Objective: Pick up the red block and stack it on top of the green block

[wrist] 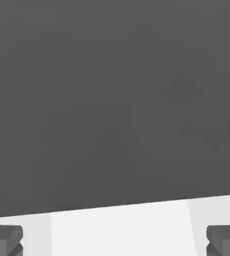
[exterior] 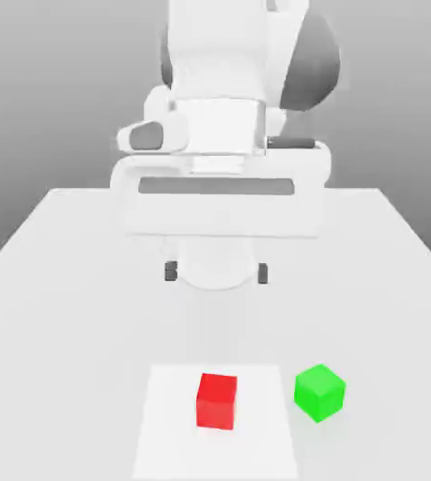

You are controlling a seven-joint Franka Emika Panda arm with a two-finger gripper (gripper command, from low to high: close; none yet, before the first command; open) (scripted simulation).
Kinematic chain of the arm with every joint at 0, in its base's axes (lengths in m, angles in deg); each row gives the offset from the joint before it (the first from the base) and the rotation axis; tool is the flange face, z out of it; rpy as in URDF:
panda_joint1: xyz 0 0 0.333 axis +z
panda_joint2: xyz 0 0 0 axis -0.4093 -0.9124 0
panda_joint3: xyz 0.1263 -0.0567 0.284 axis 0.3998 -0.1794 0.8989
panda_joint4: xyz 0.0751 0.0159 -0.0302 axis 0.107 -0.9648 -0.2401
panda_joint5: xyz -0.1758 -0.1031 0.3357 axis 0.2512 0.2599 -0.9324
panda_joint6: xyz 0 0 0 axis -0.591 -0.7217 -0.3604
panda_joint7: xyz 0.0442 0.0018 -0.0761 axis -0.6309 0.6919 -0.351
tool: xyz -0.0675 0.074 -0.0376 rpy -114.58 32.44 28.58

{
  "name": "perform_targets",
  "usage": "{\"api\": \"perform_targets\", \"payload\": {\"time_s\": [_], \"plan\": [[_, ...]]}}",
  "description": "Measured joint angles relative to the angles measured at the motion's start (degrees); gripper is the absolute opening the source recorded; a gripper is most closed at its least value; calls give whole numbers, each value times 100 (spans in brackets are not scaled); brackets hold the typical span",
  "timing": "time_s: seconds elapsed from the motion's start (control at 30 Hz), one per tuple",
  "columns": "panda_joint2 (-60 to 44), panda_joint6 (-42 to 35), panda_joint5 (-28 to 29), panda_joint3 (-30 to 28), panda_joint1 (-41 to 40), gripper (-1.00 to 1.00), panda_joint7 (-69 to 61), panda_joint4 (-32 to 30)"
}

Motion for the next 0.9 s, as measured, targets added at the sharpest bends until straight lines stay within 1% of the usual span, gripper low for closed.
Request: {"api": "perform_targets", "payload": {"time_s": [0.17,0.37,0.4,0.63,0.83,0.9], "plan": [[-1038,593,14,2,5,0,172,-498],[-2284,1607,98,-58,47,0,262,-423],[-2421,1721,101,-77,66,-100,266,-403],[-2421,1726,116,-66,55,-100,278,-404],[-1328,792,24,-6,47,-100,230,-564],[-1047,540,-25,210,443,-100,572,-590]]}}
